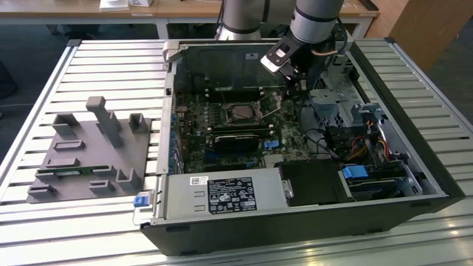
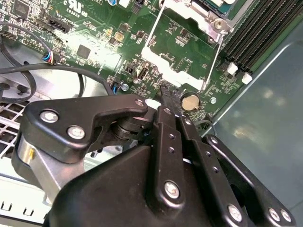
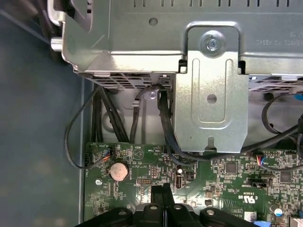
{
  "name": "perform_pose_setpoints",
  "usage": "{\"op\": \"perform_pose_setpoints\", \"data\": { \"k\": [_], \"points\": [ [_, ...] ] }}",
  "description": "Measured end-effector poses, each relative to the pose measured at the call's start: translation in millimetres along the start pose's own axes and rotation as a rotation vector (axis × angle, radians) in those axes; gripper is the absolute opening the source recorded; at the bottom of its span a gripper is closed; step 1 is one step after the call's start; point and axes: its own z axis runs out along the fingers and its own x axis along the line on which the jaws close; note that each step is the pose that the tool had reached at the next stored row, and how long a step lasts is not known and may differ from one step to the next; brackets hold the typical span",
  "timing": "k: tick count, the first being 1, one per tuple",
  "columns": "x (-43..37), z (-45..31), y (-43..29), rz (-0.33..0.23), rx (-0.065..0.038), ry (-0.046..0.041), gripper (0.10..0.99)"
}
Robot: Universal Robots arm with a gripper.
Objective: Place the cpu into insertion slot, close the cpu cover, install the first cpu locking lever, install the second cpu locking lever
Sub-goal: 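Close the cpu cover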
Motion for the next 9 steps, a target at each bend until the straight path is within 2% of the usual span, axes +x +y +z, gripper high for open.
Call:
{"op": "perform_pose_setpoints", "data": {
  "k": [9],
  "points": [
    [-0.2, 3.1, -1.3, 0.0, 0.002, 0.0001, 0.106]
  ]
}}
